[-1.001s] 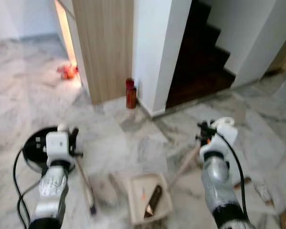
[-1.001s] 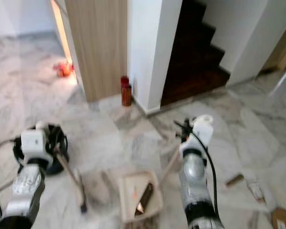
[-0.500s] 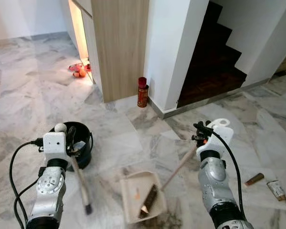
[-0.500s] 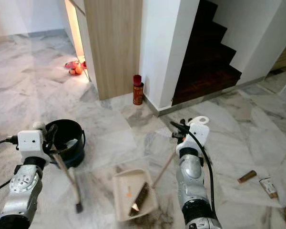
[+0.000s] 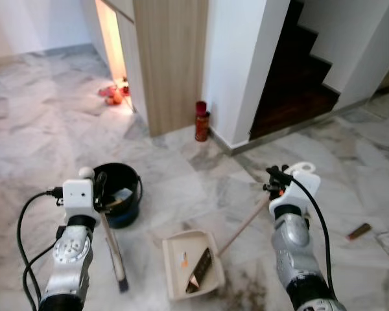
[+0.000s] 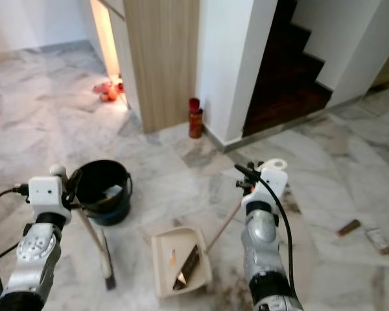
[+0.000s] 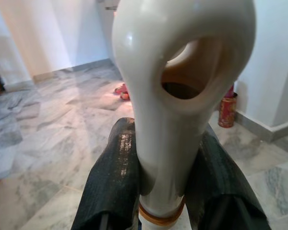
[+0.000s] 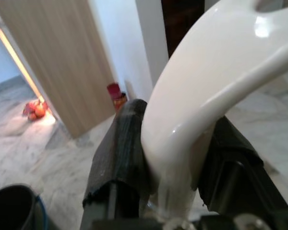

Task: Sweep floor

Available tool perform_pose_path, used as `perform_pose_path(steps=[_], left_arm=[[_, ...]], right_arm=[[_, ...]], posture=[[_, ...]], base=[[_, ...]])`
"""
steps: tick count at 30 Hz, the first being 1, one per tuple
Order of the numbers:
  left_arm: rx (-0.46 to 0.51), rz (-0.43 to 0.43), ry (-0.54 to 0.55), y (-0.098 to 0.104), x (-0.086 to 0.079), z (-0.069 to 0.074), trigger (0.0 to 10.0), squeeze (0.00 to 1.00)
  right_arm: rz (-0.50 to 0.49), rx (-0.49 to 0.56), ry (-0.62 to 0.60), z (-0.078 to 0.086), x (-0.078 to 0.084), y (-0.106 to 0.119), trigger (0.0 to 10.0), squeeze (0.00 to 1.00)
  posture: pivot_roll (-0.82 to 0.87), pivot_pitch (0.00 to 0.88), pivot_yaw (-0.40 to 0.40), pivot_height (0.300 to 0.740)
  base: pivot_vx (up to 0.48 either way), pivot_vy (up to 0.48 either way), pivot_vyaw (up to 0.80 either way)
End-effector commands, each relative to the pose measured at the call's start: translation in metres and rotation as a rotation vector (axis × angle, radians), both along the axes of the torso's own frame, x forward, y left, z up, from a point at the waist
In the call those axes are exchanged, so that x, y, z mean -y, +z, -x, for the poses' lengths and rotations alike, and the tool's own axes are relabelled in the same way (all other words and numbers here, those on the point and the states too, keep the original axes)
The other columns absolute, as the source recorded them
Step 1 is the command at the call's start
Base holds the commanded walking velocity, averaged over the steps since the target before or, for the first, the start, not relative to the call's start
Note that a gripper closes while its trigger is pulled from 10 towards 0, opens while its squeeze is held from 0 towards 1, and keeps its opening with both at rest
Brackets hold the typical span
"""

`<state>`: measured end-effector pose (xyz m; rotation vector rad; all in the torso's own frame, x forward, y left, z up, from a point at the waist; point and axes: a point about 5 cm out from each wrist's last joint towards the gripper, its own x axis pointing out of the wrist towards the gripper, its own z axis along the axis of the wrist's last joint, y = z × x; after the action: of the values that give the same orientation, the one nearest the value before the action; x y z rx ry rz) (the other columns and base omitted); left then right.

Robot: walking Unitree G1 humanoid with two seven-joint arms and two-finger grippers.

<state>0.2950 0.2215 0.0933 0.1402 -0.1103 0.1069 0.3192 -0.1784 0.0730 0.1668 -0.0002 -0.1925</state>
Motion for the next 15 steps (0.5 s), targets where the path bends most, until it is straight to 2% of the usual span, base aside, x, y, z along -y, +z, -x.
perform_pose_path(steps=[1, 13, 15], left_arm=[[0.045, -0.013, 0.001, 0.0104, -0.001, -0.0027, 10.0, 0.0], [0.047, -0.018, 0.013, 0.0111, -0.0032, -0.0018, 10.0, 0.0], [0.037, -0.018, 0.018, 0.0102, -0.004, -0.002, 10.0, 0.0]], right_arm=[[0.002, 0.059, 0.013, -0.0074, -0.0034, 0.0145, 10.0, 0.0], [0.0, 0.053, 0.015, -0.0071, -0.0034, 0.0133, 10.0, 0.0], [-0.005, 0.047, 0.016, -0.007, -0.0031, 0.0122, 10.0, 0.0]], posture=[[0.09, 0.0, -0.027, 0.74], [0.09, 0.0, -0.031, 0.74], [0.09, 0.0, -0.031, 0.74]], base=[[0.0, 0.0, 0.61], [0.0, 0.0, 0.55], [0.0, 0.0, 0.0]])
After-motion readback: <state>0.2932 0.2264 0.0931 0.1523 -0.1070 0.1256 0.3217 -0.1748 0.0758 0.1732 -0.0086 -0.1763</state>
